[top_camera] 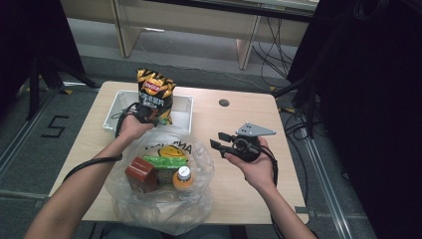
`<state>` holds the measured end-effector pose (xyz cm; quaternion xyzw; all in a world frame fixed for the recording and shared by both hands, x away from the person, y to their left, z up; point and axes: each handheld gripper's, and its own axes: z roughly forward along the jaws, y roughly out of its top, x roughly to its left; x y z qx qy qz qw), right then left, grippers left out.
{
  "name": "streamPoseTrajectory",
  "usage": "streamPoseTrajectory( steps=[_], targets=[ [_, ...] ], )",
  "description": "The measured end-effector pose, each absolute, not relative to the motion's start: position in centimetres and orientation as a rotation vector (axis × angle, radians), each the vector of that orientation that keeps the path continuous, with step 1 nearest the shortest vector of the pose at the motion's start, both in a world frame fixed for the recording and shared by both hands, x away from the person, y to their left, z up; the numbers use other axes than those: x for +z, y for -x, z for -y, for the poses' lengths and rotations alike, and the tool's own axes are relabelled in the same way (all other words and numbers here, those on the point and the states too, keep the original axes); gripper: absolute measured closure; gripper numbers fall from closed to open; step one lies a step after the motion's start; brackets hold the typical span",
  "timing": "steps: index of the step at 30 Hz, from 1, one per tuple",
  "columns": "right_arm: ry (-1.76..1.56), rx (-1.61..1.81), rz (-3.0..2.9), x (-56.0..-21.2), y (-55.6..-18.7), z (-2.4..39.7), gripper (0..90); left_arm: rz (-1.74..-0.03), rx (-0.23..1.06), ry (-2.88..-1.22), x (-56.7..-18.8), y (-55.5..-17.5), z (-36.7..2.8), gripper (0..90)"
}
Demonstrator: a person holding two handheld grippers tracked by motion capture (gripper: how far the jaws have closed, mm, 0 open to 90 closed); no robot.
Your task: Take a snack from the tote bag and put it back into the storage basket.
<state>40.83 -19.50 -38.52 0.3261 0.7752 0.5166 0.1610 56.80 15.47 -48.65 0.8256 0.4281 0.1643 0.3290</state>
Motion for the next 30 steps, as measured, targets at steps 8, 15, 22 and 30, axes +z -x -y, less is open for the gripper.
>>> streamPoseTrajectory(
  steps=[8, 15, 22, 30],
  targets=[
    [-0.928, 1.481, -2.215, -38.6, -40.9, 19.5, 55.8, -1.115, 0.443, -2.181, -48.6, -57.1, -15.1, 89.4],
    [-0.951, 1.466, -2.243, -38.6, -40.8, 19.5, 55.7, -1.104, 0.454, -2.190, -48.3, -57.5, -14.6, 89.4],
    [-0.929, 1.483, -2.234, -38.9, -41.0, 19.5, 55.5, -1.093, 0.467, -2.199, -48.0, -57.7, -14.4, 89.4],
    [-0.930, 1.483, -2.239, -38.9, -41.0, 19.4, 55.5, -1.076, 0.478, -2.197, -47.6, -57.5, -14.4, 89.3]
  ],
)
